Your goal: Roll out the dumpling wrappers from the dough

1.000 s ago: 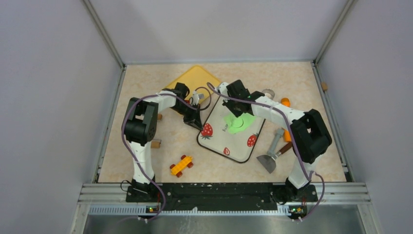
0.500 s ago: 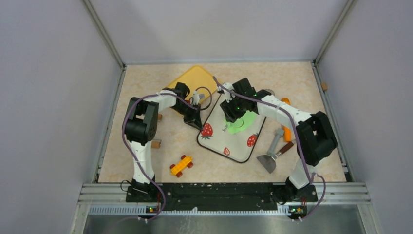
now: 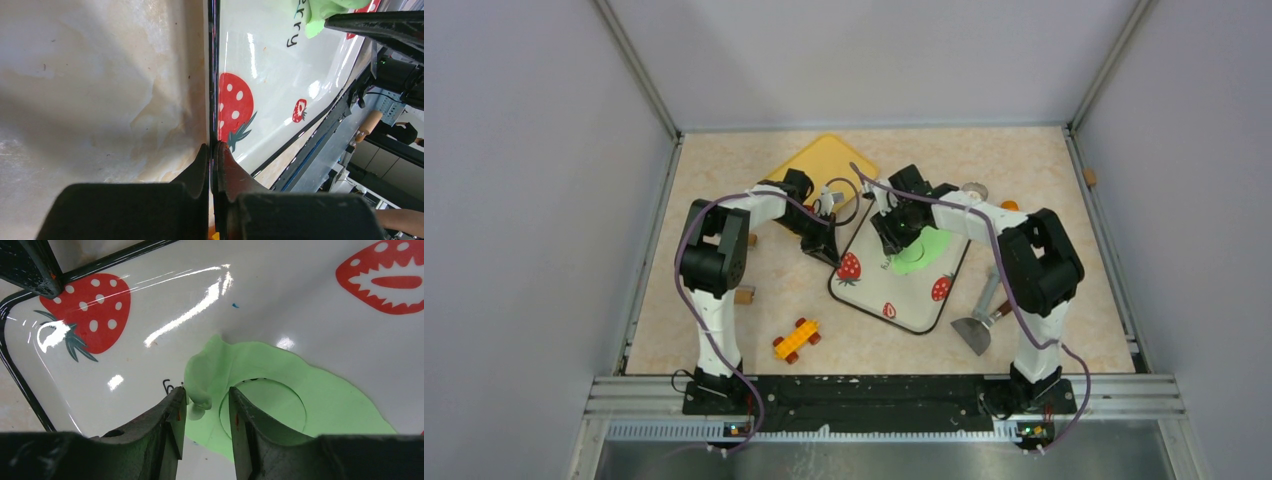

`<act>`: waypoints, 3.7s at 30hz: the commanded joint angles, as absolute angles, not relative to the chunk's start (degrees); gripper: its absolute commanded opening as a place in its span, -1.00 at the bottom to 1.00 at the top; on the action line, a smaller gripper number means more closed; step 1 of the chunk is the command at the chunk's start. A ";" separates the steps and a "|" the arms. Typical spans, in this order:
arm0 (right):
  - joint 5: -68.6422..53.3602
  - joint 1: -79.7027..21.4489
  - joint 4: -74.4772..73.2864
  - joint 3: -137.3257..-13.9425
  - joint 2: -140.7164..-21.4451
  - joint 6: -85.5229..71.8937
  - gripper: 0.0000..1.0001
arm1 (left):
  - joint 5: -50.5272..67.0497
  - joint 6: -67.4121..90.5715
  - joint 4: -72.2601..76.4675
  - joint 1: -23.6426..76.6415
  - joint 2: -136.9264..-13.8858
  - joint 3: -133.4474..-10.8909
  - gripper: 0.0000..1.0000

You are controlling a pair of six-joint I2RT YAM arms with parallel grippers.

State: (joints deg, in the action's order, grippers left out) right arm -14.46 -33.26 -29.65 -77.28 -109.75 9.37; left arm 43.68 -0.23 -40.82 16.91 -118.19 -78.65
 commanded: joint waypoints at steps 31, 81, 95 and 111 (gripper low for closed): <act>-4.76 -33.83 -29.70 -78.80 -100.39 9.65 -0.95 | 40.20 -2.37 -41.13 16.48 -120.45 -80.14 -1.00; -7.72 -11.32 -41.71 -76.73 -74.30 9.29 -1.00 | 38.65 -5.72 -43.86 16.19 -120.60 -81.95 -1.00; -24.31 -11.28 -35.96 -66.37 -83.12 3.08 -0.72 | 38.92 -5.75 -43.58 16.15 -120.05 -81.37 -1.00; -36.42 -14.05 -45.06 -74.67 -95.06 47.61 -0.03 | 39.88 -6.48 -43.41 16.17 -119.09 -79.83 -0.99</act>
State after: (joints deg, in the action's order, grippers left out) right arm -32.91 -11.92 -42.72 -71.75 -96.18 29.08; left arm 44.84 -3.42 -43.64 16.58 -119.83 -80.73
